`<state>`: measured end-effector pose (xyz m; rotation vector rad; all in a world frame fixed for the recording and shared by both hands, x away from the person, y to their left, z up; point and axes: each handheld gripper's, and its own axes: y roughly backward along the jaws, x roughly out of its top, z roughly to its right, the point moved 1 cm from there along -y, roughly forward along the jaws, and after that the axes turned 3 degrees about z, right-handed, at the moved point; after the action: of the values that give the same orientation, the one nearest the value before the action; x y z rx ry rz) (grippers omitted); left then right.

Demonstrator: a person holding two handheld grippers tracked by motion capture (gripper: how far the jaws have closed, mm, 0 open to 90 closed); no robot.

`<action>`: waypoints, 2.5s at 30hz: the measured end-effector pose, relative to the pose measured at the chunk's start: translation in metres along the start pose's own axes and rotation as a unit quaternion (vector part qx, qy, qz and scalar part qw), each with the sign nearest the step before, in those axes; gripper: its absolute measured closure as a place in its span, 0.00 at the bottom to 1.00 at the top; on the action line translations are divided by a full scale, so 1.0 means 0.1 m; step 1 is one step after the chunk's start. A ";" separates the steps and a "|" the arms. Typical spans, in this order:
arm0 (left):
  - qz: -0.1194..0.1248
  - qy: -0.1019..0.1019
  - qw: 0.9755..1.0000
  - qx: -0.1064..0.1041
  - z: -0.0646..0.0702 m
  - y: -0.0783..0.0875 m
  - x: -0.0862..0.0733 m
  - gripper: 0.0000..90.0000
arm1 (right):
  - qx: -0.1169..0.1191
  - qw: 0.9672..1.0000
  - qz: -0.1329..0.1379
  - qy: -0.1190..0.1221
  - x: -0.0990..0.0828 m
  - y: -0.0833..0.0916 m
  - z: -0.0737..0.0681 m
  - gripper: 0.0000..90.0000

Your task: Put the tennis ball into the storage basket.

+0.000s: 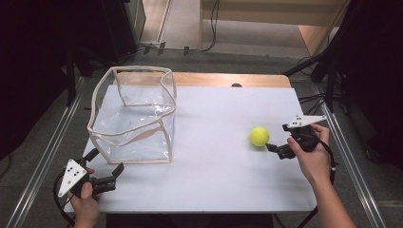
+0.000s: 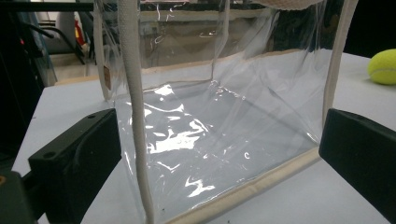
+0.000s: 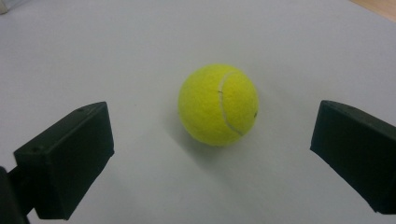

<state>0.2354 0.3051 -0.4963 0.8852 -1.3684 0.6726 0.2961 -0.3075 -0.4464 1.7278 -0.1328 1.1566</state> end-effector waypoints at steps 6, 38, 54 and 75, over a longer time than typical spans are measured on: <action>0.000 0.000 1.000 0.000 0.00 0.00 0.00 0.00 | 0.003 1.000 -0.007 0.001 0.04 -0.02 0.02 0.00; 0.000 0.000 1.000 -0.002 0.00 0.01 0.00 0.00 | 0.027 0.997 -0.072 -0.002 0.17 -0.29 0.19 0.00; 0.001 0.001 1.000 -0.002 0.00 0.01 0.00 0.00 | 0.040 0.994 -0.102 0.006 0.28 -0.41 0.20 0.00; 0.002 0.002 1.000 -0.003 -0.01 0.01 0.00 0.00 | 0.047 0.987 -0.152 0.021 0.42 -0.62 0.18 0.00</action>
<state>0.2347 0.3062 -0.4960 0.8757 -1.3681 0.6715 0.3646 -0.2741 -0.4579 1.7330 0.2086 0.9835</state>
